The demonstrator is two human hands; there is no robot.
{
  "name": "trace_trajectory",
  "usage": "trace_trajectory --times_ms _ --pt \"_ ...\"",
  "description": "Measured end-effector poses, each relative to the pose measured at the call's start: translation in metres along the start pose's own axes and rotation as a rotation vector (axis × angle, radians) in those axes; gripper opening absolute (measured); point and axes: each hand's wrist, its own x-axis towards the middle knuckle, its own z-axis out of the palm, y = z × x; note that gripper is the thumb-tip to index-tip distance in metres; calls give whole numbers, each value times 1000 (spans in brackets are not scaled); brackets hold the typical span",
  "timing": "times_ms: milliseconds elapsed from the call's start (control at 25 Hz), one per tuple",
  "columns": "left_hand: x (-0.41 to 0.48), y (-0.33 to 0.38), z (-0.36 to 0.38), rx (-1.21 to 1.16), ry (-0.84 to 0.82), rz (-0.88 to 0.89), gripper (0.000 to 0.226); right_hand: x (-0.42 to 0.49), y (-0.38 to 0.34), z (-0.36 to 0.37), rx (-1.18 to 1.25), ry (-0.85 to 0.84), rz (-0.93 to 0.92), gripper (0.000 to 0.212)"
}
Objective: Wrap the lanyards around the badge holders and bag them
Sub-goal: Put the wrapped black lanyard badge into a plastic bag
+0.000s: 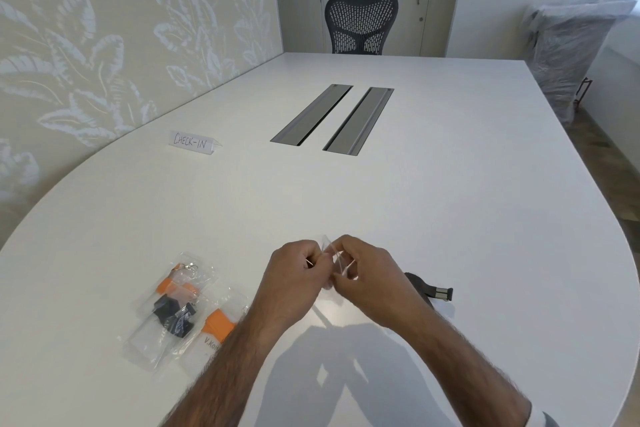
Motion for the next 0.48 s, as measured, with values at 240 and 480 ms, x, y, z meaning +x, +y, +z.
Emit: trace_trajectory --times_ms 240,480 --pt "-3 -7 -5 71 -127 19 36 10 16 -3 -273 247 -8 18" --pt "-3 -16 2 387 -67 363 116 6 11 -7 127 137 100 21"
